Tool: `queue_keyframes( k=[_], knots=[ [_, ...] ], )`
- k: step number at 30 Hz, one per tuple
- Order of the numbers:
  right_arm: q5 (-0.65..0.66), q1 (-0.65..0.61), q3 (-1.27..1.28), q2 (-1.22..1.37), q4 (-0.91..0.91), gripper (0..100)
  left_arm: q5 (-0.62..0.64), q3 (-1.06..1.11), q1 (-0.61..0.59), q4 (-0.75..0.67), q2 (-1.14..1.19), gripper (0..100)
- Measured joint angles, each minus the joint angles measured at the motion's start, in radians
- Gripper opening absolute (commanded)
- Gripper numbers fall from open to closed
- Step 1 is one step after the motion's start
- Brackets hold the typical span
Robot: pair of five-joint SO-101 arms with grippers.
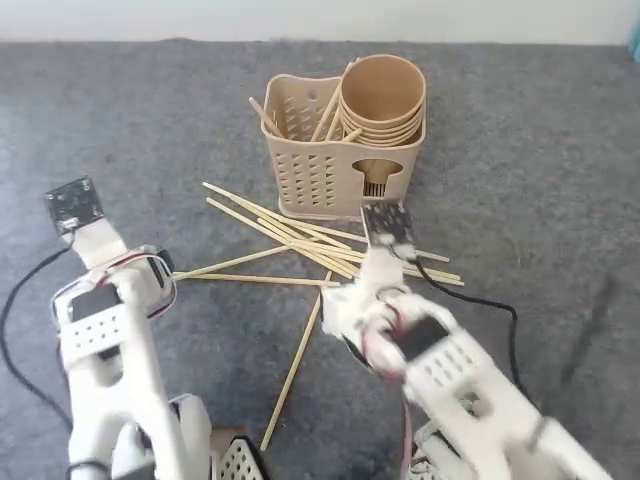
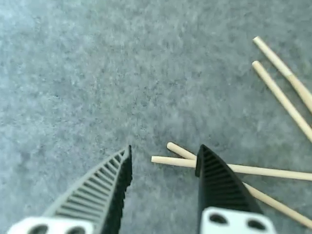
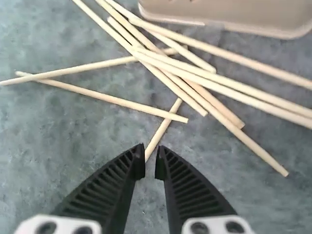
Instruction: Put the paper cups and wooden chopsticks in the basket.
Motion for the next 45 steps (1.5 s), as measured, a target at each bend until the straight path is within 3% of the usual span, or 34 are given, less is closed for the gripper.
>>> queue_keyframes(
  k=[6, 13, 18, 23, 32, 36, 45],
  knots=[
    [-0.141, 0.0, -0.229, 0.451, -0.003, 5.6, 0.0, -0.063, -0.009, -0.069, 0.178, 21],
    [-0.186, -0.048, -0.436, 0.773, 0.012, 9.1, 0.0, -0.117, -0.009, -0.077, 0.273, 21],
    [-0.189, -0.068, -0.476, 0.793, 0.037, 8.8, 0.0, -0.123, -0.009, -0.078, 0.273, 21],
    [-0.19, -0.071, -0.476, 0.795, 0.037, 0.5, 0.0, -0.123, -0.009, -0.078, 0.273, 21],
    [-0.19, -0.071, -0.476, 0.795, 0.046, 0.8, 0.0, -0.123, -0.009, -0.097, 0.273, 21],
    [-0.178, -0.089, -0.491, 0.792, 0.13, 0.8, 0.0, -0.123, -0.009, -0.098, 0.273, 21],
    [-0.037, -0.15, -0.506, 0.414, 0.347, 0.8, 0.0, -0.123, -0.009, -0.126, 0.279, 21]
  ],
)
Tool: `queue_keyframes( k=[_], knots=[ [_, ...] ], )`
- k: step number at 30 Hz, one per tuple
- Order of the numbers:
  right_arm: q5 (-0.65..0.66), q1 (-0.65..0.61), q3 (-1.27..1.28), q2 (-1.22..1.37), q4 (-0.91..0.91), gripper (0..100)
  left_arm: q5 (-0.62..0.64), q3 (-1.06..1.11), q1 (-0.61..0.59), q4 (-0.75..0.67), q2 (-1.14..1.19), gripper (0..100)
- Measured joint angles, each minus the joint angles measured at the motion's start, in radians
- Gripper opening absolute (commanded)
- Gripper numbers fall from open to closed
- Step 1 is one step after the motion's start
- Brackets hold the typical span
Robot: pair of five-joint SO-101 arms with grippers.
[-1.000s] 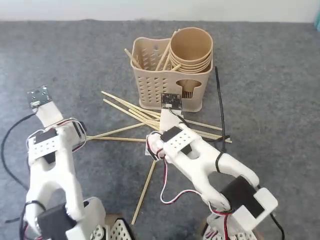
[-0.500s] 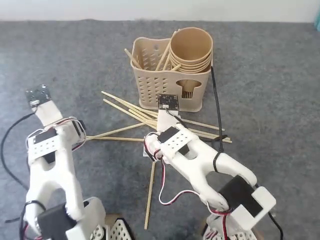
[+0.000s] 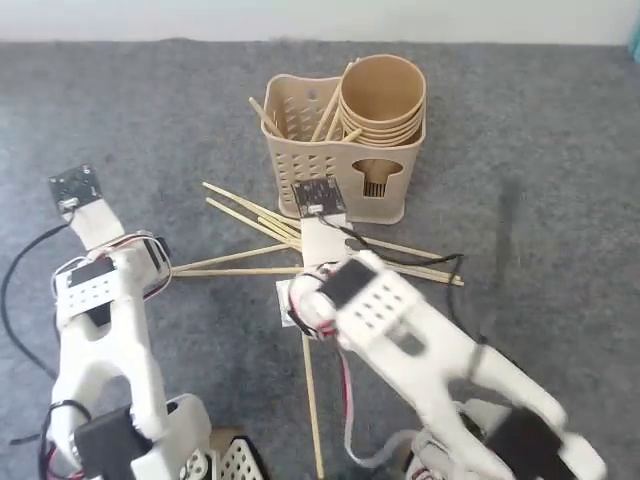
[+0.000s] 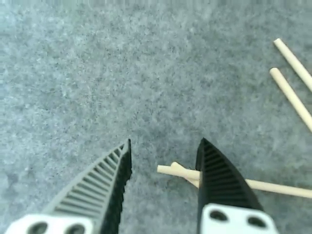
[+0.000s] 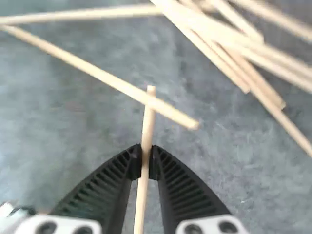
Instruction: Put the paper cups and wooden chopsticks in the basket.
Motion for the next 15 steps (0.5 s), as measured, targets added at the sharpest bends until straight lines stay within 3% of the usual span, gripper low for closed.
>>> queue_keyframes(
  k=[8, 15],
  knots=[
    [0.18, -0.009, -0.066, -0.442, 0.141, 0.8, 0.0, 0.0, 0.0, 0.0, 0.0, 21],
    [0.262, 0.074, -0.137, -0.595, 0.127, 0.9, 0.0, 0.0, 0.0, 0.0, 0.0, 21]
  ],
)
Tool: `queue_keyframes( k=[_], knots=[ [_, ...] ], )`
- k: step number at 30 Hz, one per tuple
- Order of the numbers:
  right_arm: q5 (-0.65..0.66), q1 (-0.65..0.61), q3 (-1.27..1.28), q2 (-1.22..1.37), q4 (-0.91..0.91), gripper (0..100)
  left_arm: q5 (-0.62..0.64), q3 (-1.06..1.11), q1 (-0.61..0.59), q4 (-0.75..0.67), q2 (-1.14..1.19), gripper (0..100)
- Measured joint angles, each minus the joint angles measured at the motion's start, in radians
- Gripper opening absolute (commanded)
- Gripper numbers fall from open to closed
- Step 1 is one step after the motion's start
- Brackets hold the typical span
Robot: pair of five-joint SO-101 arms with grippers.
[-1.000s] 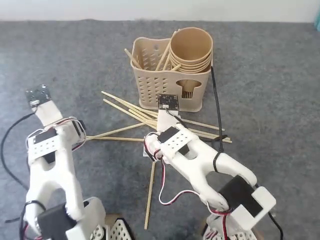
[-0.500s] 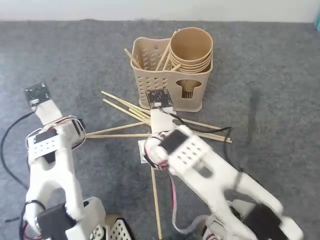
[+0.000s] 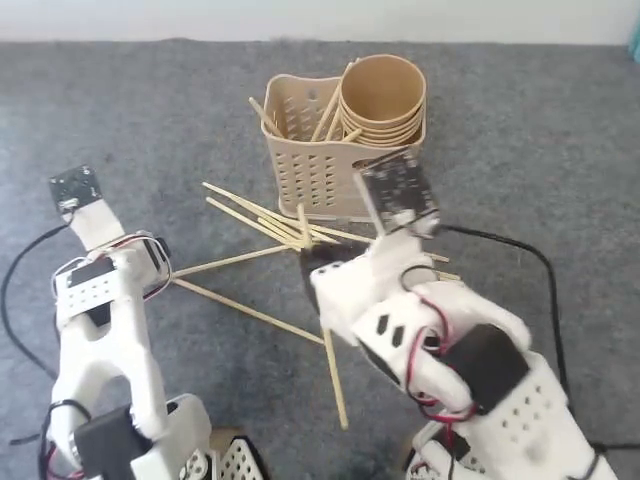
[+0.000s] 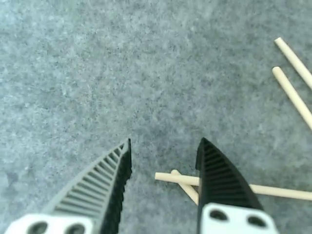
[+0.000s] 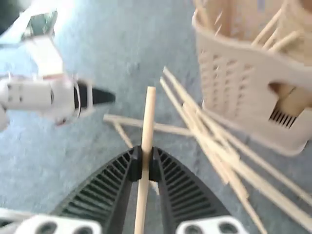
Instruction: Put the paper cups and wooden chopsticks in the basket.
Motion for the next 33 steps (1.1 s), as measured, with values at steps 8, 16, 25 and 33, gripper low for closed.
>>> queue_keyframes(
  k=[8, 16, 25, 33],
  knots=[
    [0.126, 0.084, -0.003, -0.028, -0.27, 0.9, 0.0, 0.0, 0.0, 0.0, 0.0, 21],
    [0.222, 0.081, 0.032, -0.028, -0.617, 0.9, 0.0, 0.0, 0.0, 0.0, 0.0, 21],
    [0.351, 0.164, 0.161, 0.046, -1.257, 0.9, 0.0, 0.0, 0.0, 0.0, 0.0, 21],
    [0.358, 0.299, 0.163, 0.373, -1.715, 0.9, 0.0, 0.0, 0.0, 0.0, 0.0, 21]
  ],
)
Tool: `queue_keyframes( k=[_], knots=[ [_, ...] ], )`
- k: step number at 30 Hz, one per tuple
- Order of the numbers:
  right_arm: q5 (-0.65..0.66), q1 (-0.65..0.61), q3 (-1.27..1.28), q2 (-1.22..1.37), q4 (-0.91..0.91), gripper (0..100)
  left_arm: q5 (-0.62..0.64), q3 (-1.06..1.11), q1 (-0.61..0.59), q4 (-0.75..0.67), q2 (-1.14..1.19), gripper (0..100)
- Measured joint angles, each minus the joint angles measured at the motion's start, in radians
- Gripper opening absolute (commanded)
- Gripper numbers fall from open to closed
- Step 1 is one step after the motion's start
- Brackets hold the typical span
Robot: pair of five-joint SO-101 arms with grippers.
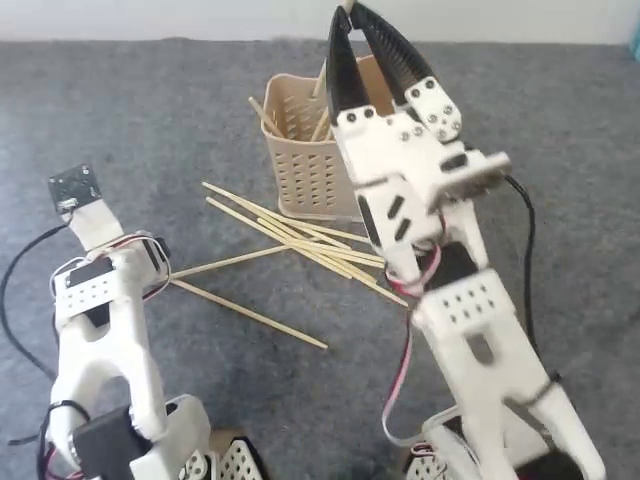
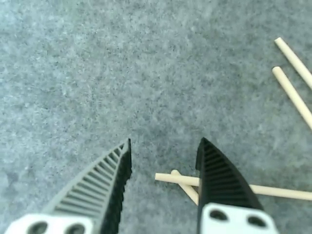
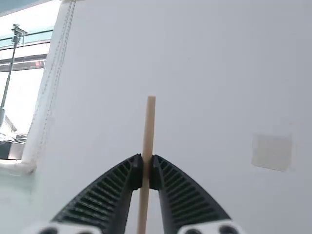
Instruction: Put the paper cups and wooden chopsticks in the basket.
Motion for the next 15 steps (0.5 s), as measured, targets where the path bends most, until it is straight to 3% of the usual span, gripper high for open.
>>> queue_keyframes(
  k=[4, 7, 10, 15],
  knots=[
    [0.0, 0.005, 0.0, 0.14, -0.103, 1.8, 0.0, 0.0, 0.0, 0.0, 0.0, 21],
    [0.0, 0.0, 0.0, 0.192, -0.117, 9.0, 0.0, 0.0, 0.0, -0.018, 0.0, 21],
    [0.0, 0.005, 0.0, 0.203, -0.091, 14.5, 0.0, 0.0, 0.0, -0.028, 0.0, 21],
    [0.0, 0.0, 0.0, 0.203, 0.012, 14.4, 0.0, 0.0, 0.0, -0.028, 0.0, 21]
  ],
)
